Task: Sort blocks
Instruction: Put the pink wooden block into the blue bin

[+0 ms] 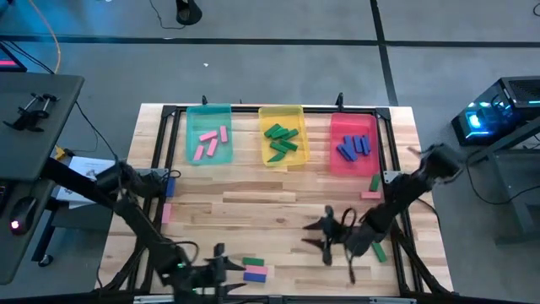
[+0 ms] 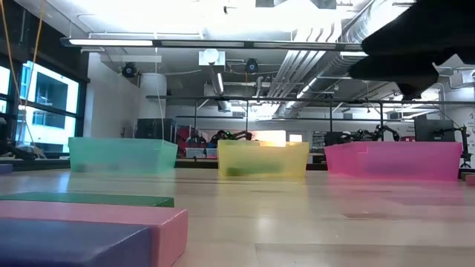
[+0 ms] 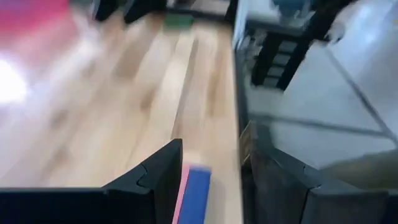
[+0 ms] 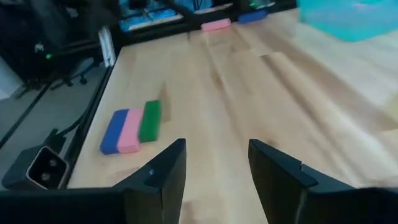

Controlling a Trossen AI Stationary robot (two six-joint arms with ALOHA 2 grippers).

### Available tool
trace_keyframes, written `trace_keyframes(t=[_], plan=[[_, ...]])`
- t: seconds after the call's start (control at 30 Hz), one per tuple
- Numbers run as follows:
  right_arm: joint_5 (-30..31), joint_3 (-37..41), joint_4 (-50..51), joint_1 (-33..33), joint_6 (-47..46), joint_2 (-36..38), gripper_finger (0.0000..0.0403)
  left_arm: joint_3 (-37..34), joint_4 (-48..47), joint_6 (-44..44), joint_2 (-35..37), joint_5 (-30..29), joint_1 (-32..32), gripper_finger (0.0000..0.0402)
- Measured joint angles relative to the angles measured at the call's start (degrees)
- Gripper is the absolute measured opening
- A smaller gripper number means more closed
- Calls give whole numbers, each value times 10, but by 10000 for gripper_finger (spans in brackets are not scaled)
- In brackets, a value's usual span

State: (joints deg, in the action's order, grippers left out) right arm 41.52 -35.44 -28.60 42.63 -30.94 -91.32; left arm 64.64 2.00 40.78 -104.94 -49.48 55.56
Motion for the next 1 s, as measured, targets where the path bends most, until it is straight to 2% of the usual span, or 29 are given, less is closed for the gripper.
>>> trace_keyframes(t=[0.13, 0.3, 0.57, 0.87, 1.0], plan=[[-4, -69, -2, 7, 12, -84, 160, -1, -31, 78, -43, 54, -32, 174], [-24, -147, -1, 11, 53, -157, 160, -1, -88, 151, -71, 91, -63, 174], [-28, -212, 1, 9, 110, -202, 160, 0, -108, 147, -102, 161, -100, 174], [-30, -212, 37, 10, 75, -202, 160, 1, -140, 102, -103, 134, -155, 174], [-31, -211, 68, 1, 48, -202, 160, 0, -155, 66, -102, 86, -192, 174]])
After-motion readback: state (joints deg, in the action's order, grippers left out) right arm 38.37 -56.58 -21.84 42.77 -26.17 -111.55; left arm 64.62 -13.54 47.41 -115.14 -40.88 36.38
